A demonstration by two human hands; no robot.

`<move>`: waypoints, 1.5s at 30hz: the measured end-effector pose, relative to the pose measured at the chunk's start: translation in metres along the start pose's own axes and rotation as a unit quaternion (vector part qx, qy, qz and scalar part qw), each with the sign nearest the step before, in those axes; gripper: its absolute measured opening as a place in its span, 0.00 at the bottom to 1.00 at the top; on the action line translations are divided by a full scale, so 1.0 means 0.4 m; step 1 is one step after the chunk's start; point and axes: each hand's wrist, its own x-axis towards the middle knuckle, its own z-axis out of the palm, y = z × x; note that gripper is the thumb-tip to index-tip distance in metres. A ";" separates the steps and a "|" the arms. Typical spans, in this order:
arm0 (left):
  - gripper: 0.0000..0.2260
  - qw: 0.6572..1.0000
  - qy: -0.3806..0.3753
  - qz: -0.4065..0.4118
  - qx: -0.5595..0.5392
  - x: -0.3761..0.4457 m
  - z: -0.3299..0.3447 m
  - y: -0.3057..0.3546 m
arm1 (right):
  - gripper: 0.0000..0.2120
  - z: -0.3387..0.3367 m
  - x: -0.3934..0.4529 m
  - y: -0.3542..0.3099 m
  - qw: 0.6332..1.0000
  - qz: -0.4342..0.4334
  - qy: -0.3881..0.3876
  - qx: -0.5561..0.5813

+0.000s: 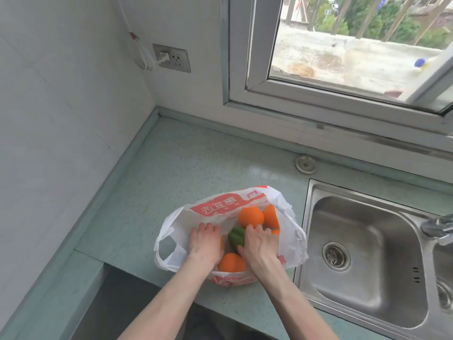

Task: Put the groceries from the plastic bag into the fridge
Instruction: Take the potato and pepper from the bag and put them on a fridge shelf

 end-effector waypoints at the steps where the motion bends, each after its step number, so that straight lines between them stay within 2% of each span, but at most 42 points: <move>1: 0.18 1.000 -0.005 0.007 0.000 0.004 0.004 0.004 | 0.23 0.003 0.001 0.001 1.000 -0.002 0.004 0.007; 5: 0.21 0.999 -0.019 0.026 0.009 0.009 0.007 0.013 | 0.25 0.032 0.004 0.009 0.997 -0.006 0.006 0.080; 7: 0.25 0.999 -0.027 0.031 0.018 0.008 0.007 0.012 | 0.29 0.071 0.023 0.006 0.995 -0.001 0.004 0.101; 11: 0.26 1.000 -0.002 0.027 0.013 0.002 0.009 0.008 | 0.36 0.278 0.153 0.039 0.990 0.022 0.029 0.137; 13: 0.26 1.000 0.010 0.026 0.009 -0.004 0.006 0.007 | 0.35 0.258 0.136 0.038 0.985 0.015 0.026 0.172; 15: 0.26 0.999 0.020 0.026 0.006 -0.014 0.001 0.006 | 0.28 0.242 0.125 0.049 0.983 0.000 0.043 0.181; 19: 0.25 0.997 0.069 0.026 -0.031 -0.044 -0.019 0.001 | 0.18 0.025 -0.018 0.028 0.969 -0.051 0.094 0.221; 20: 0.25 0.995 0.084 0.024 -0.047 -0.052 -0.026 0.000 | 0.17 -0.018 -0.046 0.024 0.972 -0.074 0.087 0.204; 21: 0.25 0.993 0.096 0.019 -0.067 -0.058 -0.034 -0.003 | 0.19 -0.043 -0.064 0.023 0.978 -0.079 0.077 0.178; 24: 0.30 0.981 0.118 -0.005 -0.151 -0.085 -0.060 -0.006 | 0.27 -0.072 -0.094 0.039 0.980 -0.031 0.111 0.162; 28: 0.32 0.960 0.141 -0.031 -0.241 -0.127 -0.110 -0.002 | 0.28 -0.111 -0.146 0.042 0.976 -0.020 0.121 0.181; 30: 0.29 0.950 0.171 -0.015 -0.259 -0.144 -0.138 0.005 | 0.26 -0.125 -0.176 0.052 0.969 -0.013 0.145 0.197; 35: 0.32 0.935 0.206 0.064 -0.281 -0.181 -0.195 0.027 | 0.25 -0.141 -0.257 0.081 0.950 0.038 0.235 0.203; 39: 0.33 0.921 0.230 0.127 -0.287 -0.214 -0.232 0.022 | 0.23 -0.148 -0.323 0.076 0.933 0.083 0.258 0.237; 45: 0.35 0.896 0.276 0.179 -0.299 -0.261 -0.278 -0.037 | 0.25 -0.162 -0.439 0.046 0.884 0.122 0.362 0.271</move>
